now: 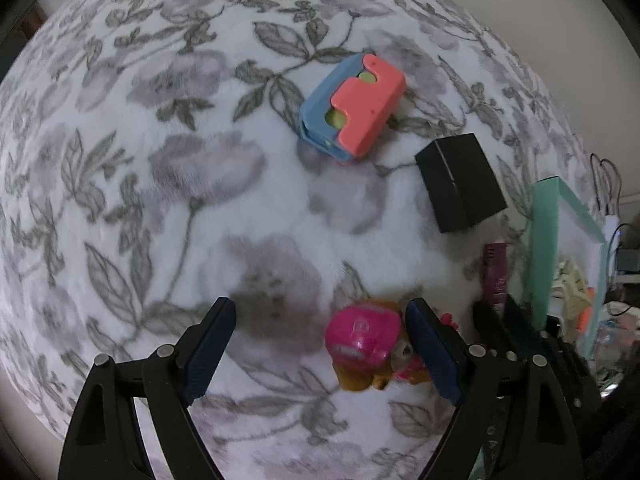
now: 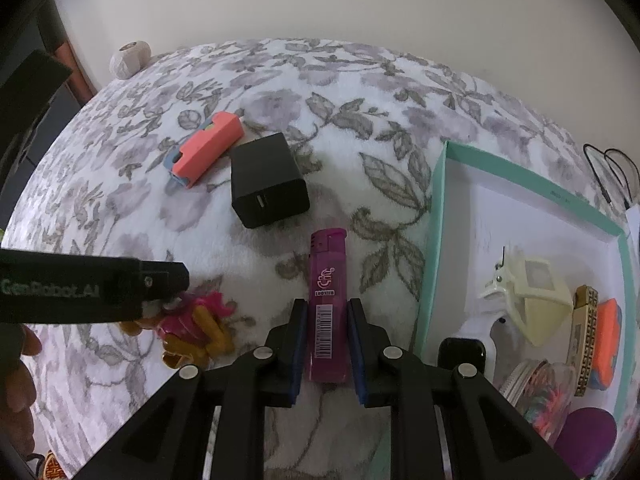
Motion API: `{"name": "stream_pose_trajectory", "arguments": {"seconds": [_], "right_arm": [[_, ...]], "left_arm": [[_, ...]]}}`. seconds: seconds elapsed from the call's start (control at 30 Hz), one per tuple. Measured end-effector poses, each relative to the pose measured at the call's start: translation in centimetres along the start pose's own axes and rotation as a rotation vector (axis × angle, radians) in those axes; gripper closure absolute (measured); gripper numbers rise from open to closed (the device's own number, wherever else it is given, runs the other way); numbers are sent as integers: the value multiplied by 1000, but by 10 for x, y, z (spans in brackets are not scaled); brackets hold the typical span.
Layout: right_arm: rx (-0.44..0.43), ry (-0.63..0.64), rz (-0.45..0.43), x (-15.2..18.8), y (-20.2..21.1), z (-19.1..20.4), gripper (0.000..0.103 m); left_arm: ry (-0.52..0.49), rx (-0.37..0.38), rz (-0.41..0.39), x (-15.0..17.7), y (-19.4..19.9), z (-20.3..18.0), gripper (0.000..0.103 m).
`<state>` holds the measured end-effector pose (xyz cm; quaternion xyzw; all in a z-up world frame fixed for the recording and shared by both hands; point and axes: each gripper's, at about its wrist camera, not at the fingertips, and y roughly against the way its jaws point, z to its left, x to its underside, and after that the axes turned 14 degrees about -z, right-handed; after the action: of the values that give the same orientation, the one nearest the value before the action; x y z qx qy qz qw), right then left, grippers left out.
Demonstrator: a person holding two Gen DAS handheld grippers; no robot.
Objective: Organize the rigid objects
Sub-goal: 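Grasp the pink-helmet toy figure with the left tool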
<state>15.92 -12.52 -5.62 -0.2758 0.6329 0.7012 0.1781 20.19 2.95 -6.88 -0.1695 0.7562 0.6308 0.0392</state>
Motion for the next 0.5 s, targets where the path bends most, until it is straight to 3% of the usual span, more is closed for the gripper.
{"name": "stream_pose_trajectory", "arguments": {"seconds": [0.17, 0.4, 0.5], "right_arm": [[-16, -12, 0, 1, 2, -1, 82], [-15, 3, 0, 4, 5, 1, 83], [-7, -2, -6, 3, 9, -4, 83]], "left_arm": [[66, 83, 13, 11, 8, 9, 15], [167, 133, 38, 32, 13, 13, 15], [184, 108, 18, 39, 14, 12, 15]]}}
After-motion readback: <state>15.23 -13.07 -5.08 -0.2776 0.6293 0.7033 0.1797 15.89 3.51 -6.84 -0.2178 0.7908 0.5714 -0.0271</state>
